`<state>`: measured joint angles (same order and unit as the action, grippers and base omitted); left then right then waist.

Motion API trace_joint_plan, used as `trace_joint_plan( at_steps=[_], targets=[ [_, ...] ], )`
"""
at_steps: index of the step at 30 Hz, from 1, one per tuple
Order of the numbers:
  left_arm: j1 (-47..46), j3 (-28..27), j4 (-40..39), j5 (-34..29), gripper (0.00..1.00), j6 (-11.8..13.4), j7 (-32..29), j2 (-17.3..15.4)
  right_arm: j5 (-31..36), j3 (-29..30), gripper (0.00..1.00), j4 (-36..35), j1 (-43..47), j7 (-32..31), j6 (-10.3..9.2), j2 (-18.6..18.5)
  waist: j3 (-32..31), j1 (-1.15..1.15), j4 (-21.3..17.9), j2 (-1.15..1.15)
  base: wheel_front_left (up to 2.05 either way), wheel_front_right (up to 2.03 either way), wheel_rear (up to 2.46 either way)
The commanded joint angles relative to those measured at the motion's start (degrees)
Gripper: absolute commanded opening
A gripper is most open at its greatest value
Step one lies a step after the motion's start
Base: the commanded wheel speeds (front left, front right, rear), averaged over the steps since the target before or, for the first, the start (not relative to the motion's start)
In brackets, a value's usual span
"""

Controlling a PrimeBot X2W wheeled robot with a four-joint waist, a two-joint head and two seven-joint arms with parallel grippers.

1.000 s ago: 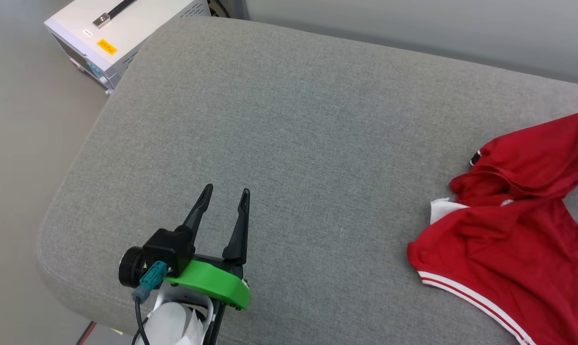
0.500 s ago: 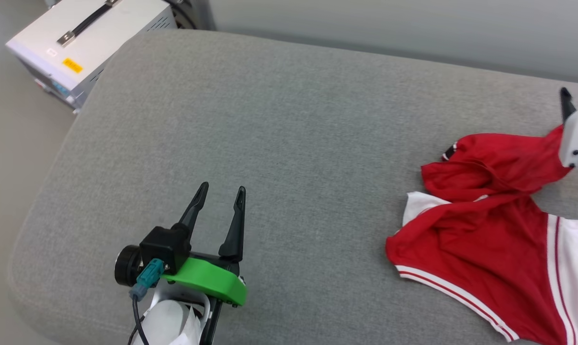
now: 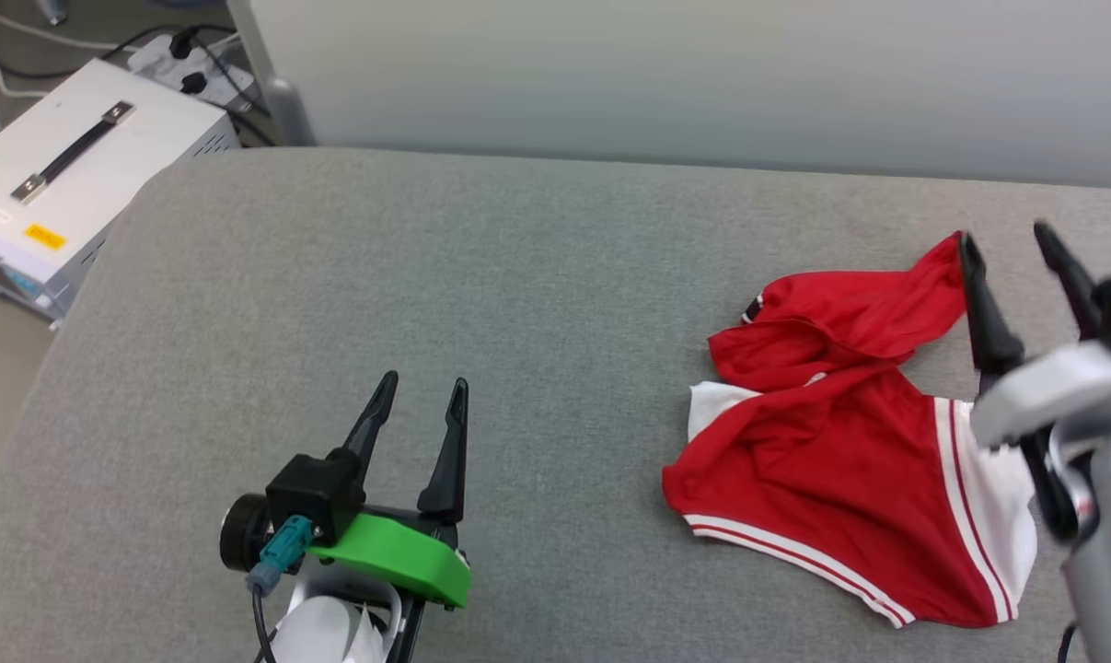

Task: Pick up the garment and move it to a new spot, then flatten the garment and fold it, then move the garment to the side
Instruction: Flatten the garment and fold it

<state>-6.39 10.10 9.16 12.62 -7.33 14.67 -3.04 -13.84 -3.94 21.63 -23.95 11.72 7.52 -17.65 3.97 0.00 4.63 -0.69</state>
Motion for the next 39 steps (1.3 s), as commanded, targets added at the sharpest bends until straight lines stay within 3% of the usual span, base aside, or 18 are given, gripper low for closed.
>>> trace_joint_plan(
  at_steps=[1,11,19,23,30,39],
  targets=[
    [1.12,0.17,0.16,0.13,1.0,-0.15,0.33,0.16,-0.55,1.64,1.0,-4.75,6.51,1.29,-0.03,2.28,-2.1,0.0,-1.96,0.69,0.0,0.0,0.0],
    [2.35,2.21,1.58,3.46,1.0,-0.15,0.33,-0.57,3.3,7.04,1.0,-18.21,23.09,3.0,-0.03,11.76,-2.37,0.0,-3.8,0.69,0.0,0.0,0.0],
    [-2.27,8.12,4.6,6.41,1.0,-0.15,-0.51,-2.19,4.85,8.44,1.0,-20.75,24.41,3.08,-0.03,13.14,0.3,0.0,-5.74,0.69,0.0,0.0,0.0],
    [-9.76,12.89,7.2,9.08,1.0,-0.15,-7.63,-2.9,5.3,8.88,1.0,-21.57,24.07,2.83,-0.03,13.19,2.01,0.0,-6.45,0.69,0.0,0.0,0.0],
    [-23.6,21.06,13.16,15.14,1.0,-0.15,-28.11,-1.84,5.71,7.59,1.0,-21.86,22.31,2.68,-0.03,13.53,5.8,0.0,-8.54,0.69,0.0,0.0,0.0],
    [-33.36,25.8,21.4,13.96,1.0,-0.15,-36.72,-2.67,5.62,7.21,1.0,-21.19,20.4,2.98,-0.03,14.15,10.53,0.0,-11.98,0.69,0.0,0.0,0.0]
  ],
)
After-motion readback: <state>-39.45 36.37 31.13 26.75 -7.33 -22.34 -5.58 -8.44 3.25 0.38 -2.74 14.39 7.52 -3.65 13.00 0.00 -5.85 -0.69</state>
